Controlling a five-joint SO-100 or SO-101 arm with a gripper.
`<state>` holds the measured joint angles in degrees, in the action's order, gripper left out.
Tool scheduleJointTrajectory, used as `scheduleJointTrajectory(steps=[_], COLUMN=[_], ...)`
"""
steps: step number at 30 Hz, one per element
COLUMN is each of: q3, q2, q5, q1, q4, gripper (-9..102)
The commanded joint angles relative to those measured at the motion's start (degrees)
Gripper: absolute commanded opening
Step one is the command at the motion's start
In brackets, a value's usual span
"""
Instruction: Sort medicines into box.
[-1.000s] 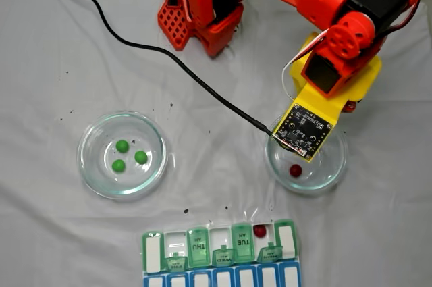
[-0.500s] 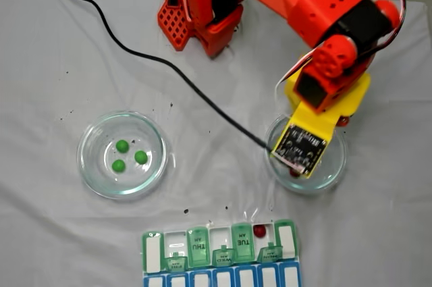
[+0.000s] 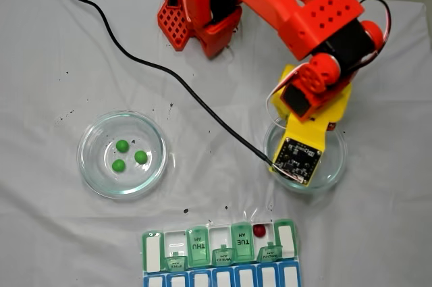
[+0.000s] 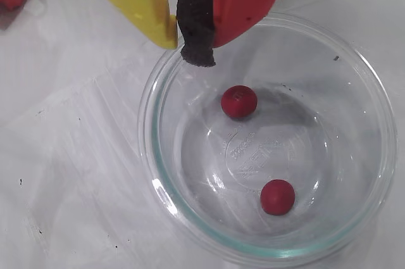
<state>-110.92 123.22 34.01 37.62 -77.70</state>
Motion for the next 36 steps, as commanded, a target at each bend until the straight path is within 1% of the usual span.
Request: scheduleJointTrajectory(steps=[1, 13, 20, 26, 33, 36], q3=[1.23, -1.93, -3.25, -2.72, 4.13, 4.66], q2=[0.53, -2.46, -3.16, -3.34, -3.16, -3.25], q5=[0.88, -3.52, -4.22, -3.96, -2.29, -2.2], q1=[1.14, 3.25, 3.52, 2.55, -0.35, -0.44], q4=[0.7, 4.31, 5.89, 7.47, 3.43, 3.16], gripper=[6, 8, 14, 15, 16, 17])
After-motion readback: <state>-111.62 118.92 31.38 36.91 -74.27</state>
